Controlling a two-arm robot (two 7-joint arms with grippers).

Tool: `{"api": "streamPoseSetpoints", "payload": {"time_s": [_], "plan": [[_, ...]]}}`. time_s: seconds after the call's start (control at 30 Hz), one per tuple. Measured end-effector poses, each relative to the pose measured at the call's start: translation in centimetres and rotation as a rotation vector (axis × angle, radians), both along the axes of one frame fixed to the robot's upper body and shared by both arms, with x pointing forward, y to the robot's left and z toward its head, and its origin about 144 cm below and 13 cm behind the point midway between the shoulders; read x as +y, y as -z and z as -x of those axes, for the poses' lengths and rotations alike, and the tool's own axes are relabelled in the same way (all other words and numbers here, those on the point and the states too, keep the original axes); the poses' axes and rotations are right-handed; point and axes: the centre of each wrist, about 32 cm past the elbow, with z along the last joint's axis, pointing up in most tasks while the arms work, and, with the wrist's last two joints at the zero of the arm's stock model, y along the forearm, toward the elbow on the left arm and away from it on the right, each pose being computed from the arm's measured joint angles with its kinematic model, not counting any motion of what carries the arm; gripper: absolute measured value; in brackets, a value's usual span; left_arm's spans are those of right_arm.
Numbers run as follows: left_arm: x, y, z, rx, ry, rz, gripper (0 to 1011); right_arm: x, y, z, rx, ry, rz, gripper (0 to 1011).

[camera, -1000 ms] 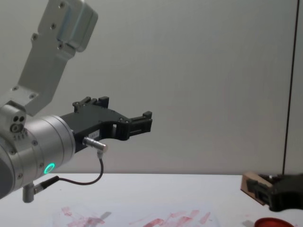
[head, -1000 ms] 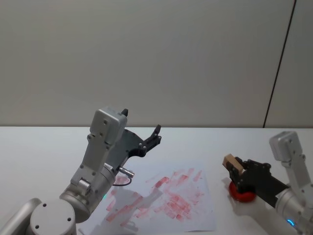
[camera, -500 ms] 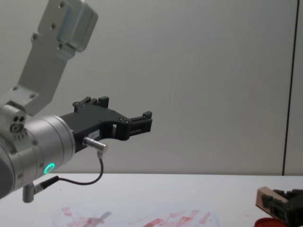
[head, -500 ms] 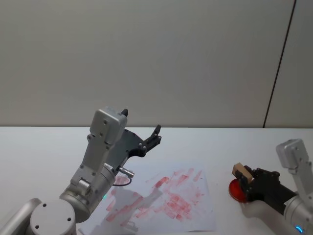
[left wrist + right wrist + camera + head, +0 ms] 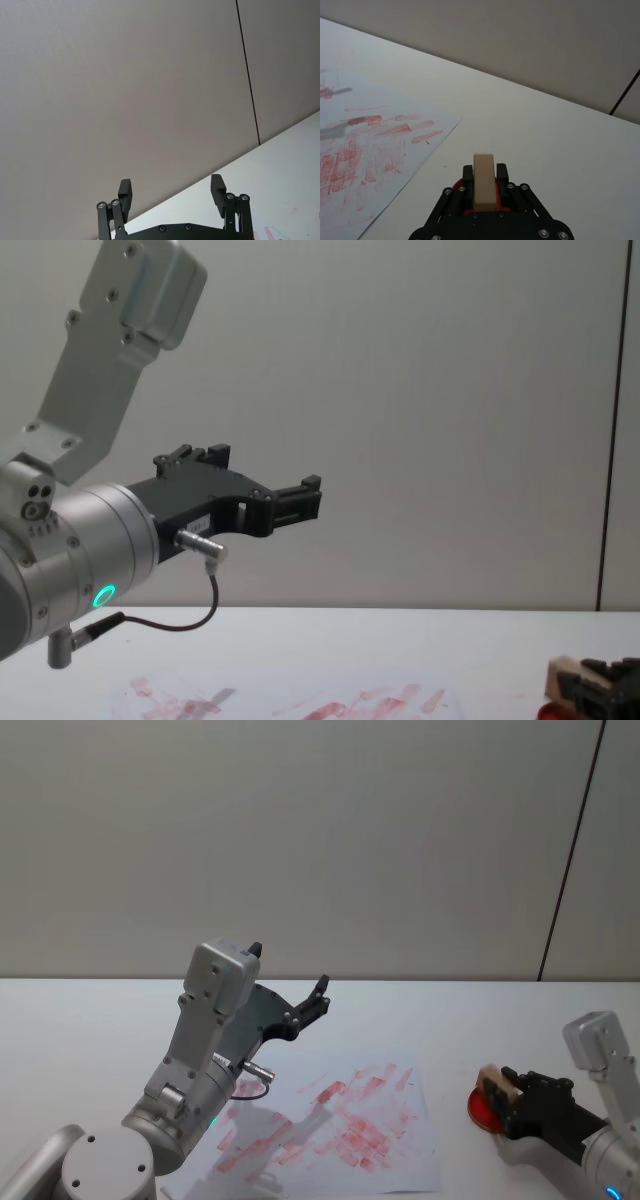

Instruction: Use the one hand to pick up the stamp and affix it onto the A4 paper.

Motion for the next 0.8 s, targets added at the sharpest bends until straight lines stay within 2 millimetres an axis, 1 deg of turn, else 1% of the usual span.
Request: {"api": "streamPoseSetpoints", "payload": {"time_s": [0.03,0.1,0.23,0.27,0.33,0.37,0.43,0.47,0.53,0.57,0.6,0.67,0.7,0.8], "plan": [[0.0,0.0,0.0,0.000,0.000,0.000,1002,0.0,0.0,0.0,0.002,0.000,0.000,250],[0.0,0.0,0.0,0.000,0.000,0.000,1002,0.0,0.1,0.0,0.004,-0.001,0.001,332],[0.0,0.0,0.0,0.000,0.000,0.000,1002,0.1,0.2,0.0,0.008,-0.002,0.001,435],[0.0,0.0,0.0,0.000,0.000,0.000,1002,0.1,0.2,0.0,0.009,-0.002,0.001,497],[0.0,0.0,0.0,0.000,0.000,0.000,1003,0.1,0.2,0.0,0.009,-0.002,0.001,537],[0.0,0.0,0.0,0.000,0.000,0.000,1002,0.1,0.2,0.0,0.009,-0.002,0.001,592],[0.0,0.0,0.0,0.000,0.000,0.000,1002,0.1,0.2,0.0,0.008,-0.002,-0.003,636],[0.0,0.0,0.0,0.000,0.000,0.000,1003,0.1,0.1,0.0,0.006,-0.001,-0.004,679],[0.0,0.0,0.0,0.000,0.000,0.000,1002,0.1,-0.1,0.0,-0.004,0.001,-0.011,737],[0.0,0.0,0.0,0.000,0.000,0.000,1003,0.1,-0.1,0.0,-0.004,0.001,-0.011,790],[0.0,0.0,0.0,0.000,0.000,0.000,1003,0.1,-0.3,0.1,-0.012,0.002,-0.017,790],[0.0,0.0,0.0,0.000,0.000,0.000,1002,0.2,-0.6,0.1,-0.028,0.004,-0.026,864],[0.0,0.0,0.0,0.000,0.000,0.000,1002,0.2,-0.6,0.1,-0.028,0.004,-0.026,864],[0.0,0.0,0.0,0.000,0.000,0.000,1002,0.3,-1.3,0.3,-0.057,0.009,-0.047,960]]}}
